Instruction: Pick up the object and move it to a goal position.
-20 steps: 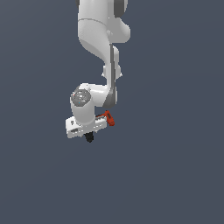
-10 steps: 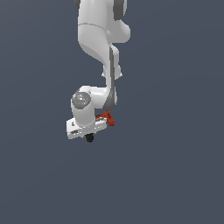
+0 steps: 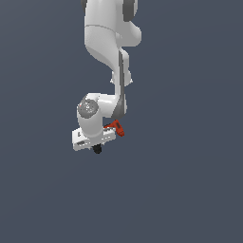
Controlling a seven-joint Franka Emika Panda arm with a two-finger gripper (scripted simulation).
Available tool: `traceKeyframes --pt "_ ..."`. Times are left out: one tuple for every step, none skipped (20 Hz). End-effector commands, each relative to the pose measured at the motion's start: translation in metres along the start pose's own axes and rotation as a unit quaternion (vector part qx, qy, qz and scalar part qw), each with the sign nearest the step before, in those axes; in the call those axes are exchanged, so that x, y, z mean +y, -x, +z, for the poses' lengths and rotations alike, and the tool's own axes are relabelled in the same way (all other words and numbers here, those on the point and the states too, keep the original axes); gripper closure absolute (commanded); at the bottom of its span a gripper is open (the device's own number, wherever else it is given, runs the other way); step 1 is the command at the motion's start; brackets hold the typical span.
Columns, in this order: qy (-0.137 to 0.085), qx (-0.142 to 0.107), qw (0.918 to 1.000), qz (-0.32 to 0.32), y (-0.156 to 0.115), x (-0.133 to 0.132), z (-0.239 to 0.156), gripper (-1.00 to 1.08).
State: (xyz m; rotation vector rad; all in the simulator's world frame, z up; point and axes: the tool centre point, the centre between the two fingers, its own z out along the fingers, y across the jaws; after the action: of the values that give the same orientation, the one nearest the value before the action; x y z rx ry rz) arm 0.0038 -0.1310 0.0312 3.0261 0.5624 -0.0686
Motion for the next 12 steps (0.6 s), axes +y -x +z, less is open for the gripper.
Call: traceKeyframes --pt "0.001 0.001 1.0 0.001 0.001 0.005 -0.007 1.08" --pt "0.001 0.001 1.0 0.001 0.002 0.007 -0.011 1.08" --pt "0.001 0.001 1.0 0.001 0.003 0.009 -0.016 1.08" --pt "0.001 0.001 1.0 0.001 0.004 0.012 -0.021 1.08" --pt "0.001 0.001 1.0 0.001 0.005 0.016 -0.027 1.08" --pt "0.001 0.001 1.0 0.001 0.007 0.019 -0.034 1.08" --pt "0.001 0.001 1.0 0.001 0.008 0.023 -0.041 1.08" --pt "0.001 0.001 1.0 0.0 0.009 0.027 -0.048 1.08" --pt "0.001 0.001 1.0 0.0 0.011 0.032 -0.057 1.08" --pt "0.001 0.001 1.0 0.0 0.013 0.037 -0.066 1.08" --pt "0.001 0.001 1.0 0.0 0.015 0.042 -0.075 1.08" --pt "0.001 0.001 1.0 0.0 0.016 0.047 -0.084 1.08"
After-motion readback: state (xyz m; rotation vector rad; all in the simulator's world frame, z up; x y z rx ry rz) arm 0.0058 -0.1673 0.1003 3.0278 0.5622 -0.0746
